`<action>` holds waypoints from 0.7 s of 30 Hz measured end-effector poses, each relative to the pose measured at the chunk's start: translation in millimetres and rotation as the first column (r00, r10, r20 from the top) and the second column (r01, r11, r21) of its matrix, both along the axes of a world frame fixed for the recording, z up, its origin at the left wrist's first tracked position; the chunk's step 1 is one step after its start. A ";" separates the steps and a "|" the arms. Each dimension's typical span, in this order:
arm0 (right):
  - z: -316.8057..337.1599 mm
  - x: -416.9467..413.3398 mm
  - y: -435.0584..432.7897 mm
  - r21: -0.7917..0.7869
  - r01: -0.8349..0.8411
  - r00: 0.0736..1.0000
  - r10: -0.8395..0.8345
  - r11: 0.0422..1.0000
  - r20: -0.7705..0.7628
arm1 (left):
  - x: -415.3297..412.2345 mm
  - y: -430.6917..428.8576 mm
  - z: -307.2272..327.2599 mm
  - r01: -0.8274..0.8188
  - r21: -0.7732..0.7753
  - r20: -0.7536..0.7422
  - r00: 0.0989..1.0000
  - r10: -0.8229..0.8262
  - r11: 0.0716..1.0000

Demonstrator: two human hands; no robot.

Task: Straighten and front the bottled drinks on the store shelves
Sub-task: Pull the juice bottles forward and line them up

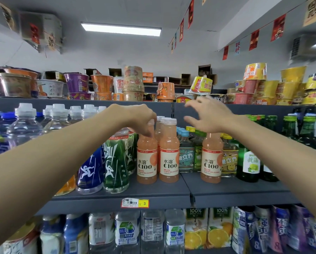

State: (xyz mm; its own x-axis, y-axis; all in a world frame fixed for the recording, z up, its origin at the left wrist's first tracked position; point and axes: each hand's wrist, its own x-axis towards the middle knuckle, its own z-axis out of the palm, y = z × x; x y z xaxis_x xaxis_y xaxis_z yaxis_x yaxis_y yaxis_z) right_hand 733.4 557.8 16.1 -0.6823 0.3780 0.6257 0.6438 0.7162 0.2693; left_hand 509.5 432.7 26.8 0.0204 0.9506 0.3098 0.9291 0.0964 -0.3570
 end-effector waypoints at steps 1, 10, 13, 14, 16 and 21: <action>0.4 11.7 4.0 0.024 0.117 0.992 -0.118 0.993 0.035 | -0.2 -0.8 -1.2 0.003 0.003 0.006 1.000 -0.003 1.000; -7.5 31.8 0.7 -0.431 0.047 0.999 -0.035 0.901 0.036 | 2.6 -5.6 -4.9 -0.006 0.038 0.017 1.000 0.005 0.999; -7.3 24.6 -14.3 -0.450 -0.053 0.998 0.066 0.891 0.013 | 0.4 -8.2 -4.3 0.018 0.063 0.001 1.000 -0.018 0.998; -7.6 20.3 -21.3 -0.447 -0.086 0.995 0.100 0.891 0.009 | -0.1 -9.4 -4.2 0.032 0.075 -0.005 0.999 -0.032 0.997; -8.8 10.7 -34.8 -0.430 -0.139 0.988 0.155 0.892 0.003 | -0.1 -12.9 -3.5 0.052 0.096 -0.012 0.999 -0.051 0.994; -10.8 -10.6 -57.2 -0.412 -0.232 0.970 0.242 0.881 -0.030 | -1.2 -23.5 -0.5 0.071 0.119 -0.028 0.997 -0.068 0.990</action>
